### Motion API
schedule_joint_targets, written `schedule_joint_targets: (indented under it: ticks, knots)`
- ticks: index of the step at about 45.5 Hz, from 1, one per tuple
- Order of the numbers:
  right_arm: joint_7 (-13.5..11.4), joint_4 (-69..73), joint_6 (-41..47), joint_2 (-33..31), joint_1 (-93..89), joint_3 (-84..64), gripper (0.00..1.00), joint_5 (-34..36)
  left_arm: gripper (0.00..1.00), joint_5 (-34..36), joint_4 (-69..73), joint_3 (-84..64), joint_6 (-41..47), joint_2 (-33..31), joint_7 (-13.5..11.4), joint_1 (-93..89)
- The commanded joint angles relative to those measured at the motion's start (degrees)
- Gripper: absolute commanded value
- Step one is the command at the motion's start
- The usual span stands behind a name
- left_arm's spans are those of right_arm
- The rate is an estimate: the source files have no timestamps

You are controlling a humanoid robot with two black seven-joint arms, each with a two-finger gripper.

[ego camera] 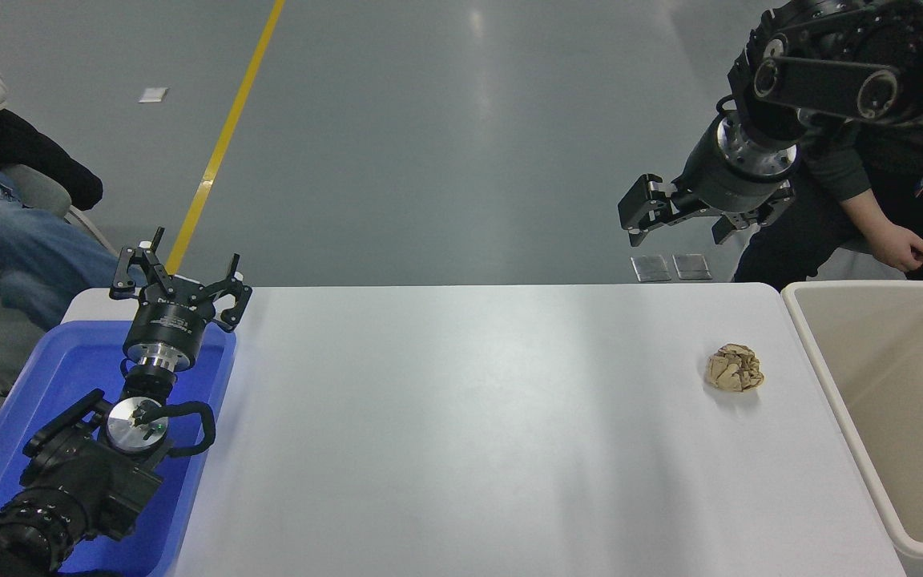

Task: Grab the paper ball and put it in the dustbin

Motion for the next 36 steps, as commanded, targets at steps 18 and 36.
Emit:
schedule_joint_targets:
  ticks: [18,36]
  knots:
    - [0.1,-8.65,0.0,-4.53,-4.29,2.4,1.0,0.16,0.99,0.01,0.01,0.01,0.0,0.01,0.0,-0.07]
    - [0.01,-9.79,0.0,-5.5,-9.82,1.87,1.0,-2.38,0.99,0.01,0.01,0.01,0.0,-0.07,0.0,0.02]
